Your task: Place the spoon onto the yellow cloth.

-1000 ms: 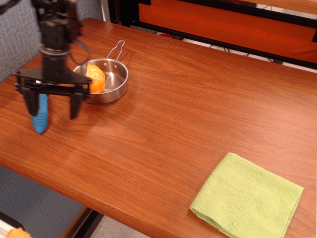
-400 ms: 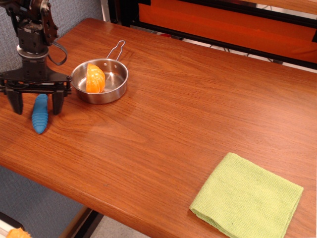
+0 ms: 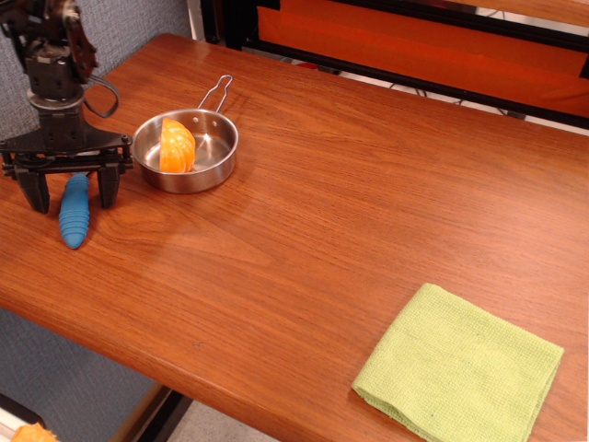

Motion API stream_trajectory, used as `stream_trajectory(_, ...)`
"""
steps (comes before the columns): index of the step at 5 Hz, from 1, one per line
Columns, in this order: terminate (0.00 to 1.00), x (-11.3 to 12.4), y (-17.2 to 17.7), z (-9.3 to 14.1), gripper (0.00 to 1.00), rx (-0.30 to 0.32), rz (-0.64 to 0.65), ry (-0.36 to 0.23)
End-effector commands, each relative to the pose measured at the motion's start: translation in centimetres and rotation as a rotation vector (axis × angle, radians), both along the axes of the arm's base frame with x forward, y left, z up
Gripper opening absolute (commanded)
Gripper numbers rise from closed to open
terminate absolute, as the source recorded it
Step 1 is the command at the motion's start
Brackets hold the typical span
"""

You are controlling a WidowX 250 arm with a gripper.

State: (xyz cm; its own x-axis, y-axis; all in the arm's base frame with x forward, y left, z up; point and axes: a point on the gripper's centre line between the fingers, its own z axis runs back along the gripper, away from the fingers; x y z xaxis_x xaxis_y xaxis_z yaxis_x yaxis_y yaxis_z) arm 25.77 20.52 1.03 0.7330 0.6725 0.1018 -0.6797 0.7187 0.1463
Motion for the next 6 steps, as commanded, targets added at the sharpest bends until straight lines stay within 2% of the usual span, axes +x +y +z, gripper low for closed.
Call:
stream_trajectory(1,0.0,-0.6,0.1,0.4,0.0,0.009,0.018,-0.012)
stream_trajectory(2,0.0,-0.8,-0.1,1.1,0.0,0.014,0.016,-0.014)
stream_trajectory(3,0.0,-0.9,-0.2,1.9,0.0,-0.005,-0.033,0.023)
stream_trajectory(5,0.0,-1.0,-2.0,5.3,0.0,0.063,-0.109,0.088)
stream_trajectory(6,0.0,-1.7,-3.8,7.4,0.0,0.074,-0.195,0.055)
